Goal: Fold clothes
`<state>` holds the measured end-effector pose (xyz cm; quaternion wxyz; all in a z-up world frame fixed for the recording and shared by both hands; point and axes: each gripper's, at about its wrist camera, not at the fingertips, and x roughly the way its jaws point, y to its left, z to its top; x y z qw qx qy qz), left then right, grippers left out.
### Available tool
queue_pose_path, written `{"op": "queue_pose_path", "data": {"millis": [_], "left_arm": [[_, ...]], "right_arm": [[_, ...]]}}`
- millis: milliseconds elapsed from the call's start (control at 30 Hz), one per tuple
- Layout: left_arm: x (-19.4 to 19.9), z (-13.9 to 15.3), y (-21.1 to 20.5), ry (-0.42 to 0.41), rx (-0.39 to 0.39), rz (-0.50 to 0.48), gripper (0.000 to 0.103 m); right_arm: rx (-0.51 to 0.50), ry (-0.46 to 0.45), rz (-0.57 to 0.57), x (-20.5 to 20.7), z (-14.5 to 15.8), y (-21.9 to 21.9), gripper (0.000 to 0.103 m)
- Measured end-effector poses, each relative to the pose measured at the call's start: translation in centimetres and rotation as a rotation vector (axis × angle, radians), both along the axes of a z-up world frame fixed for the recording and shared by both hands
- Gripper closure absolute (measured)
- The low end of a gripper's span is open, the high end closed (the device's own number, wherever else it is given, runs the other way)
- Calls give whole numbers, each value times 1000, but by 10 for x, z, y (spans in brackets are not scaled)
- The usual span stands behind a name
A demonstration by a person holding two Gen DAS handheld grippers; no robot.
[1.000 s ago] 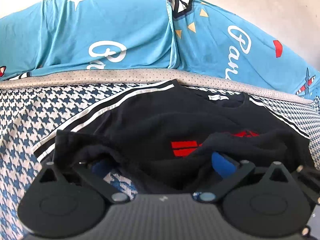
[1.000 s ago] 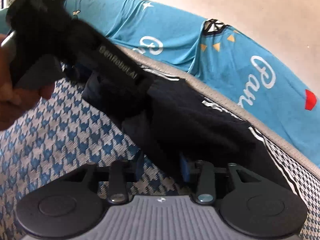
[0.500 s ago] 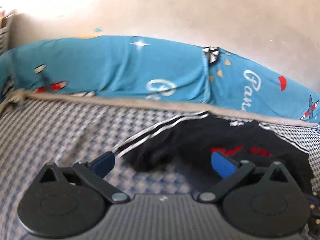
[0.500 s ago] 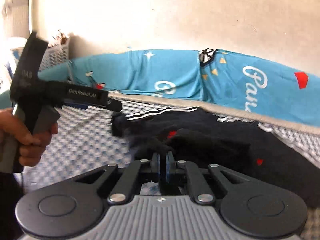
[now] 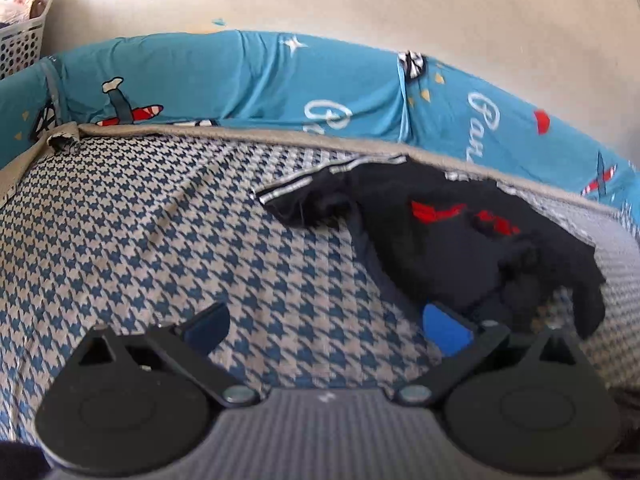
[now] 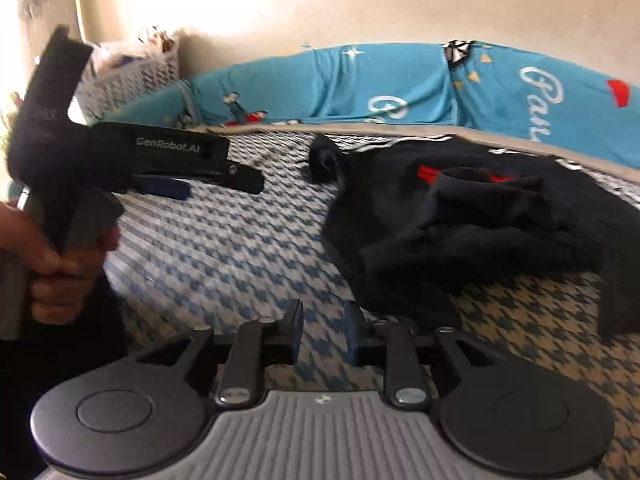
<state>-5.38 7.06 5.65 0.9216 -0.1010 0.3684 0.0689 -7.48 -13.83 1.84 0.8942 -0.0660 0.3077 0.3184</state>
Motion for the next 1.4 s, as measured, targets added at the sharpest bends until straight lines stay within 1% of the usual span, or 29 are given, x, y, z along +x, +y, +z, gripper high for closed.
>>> {"op": "queue_pose_path", "data": {"millis": [100, 267, 400, 500, 633, 733, 867, 933, 967, 1000, 1100, 1233, 1300, 1400], "left_arm": [[1, -11, -7, 38, 1, -7, 0], [-2, -22, -11, 63, 6, -15, 0], [-2, -27, -10, 81, 11, -18, 0], [-1, -30, -9, 91, 3, -17, 0], [1, -34, -10, 105, 7, -22, 0], [2, -38, -10, 115, 10, -24, 0], [3, -41, -11, 126, 16, -26, 0], [3, -42, -11, 129, 17, -28, 0], [3, -42, -11, 129, 17, -29, 0], [3, -42, -11, 128, 17, -30, 0], [1, -37, -10, 100, 25, -23, 0], [-2, -28, -9, 55, 39, -11, 0], [-7, -20, -4, 12, 38, 13, 0], [-16, -5, 5, -76, 46, 66, 0]], "right_arm": [[-36, -28, -49, -6, -5, 0, 72], [-95, -110, -124, -16, -5, -1, 71], [-112, -161, -191, -22, -2, -4, 71], [-117, -164, -249, -23, -2, -8, 71], [-205, -191, -293, -17, -11, -8, 70], [-231, -190, -307, -6, -20, -8, 70], [-216, -158, -309, 11, -31, -8, 71], [-196, -146, -306, 15, -33, -8, 83], [-188, -142, -300, 15, -32, -8, 93], [-182, -140, -293, 15, -32, -8, 95], [-171, -159, -259, 7, -28, -4, 97], [-122, -167, -203, -14, -13, 4, 97], [-98, -179, -168, -27, -5, 13, 97], [-70, -182, -106, -44, 0, 31, 97]]}}
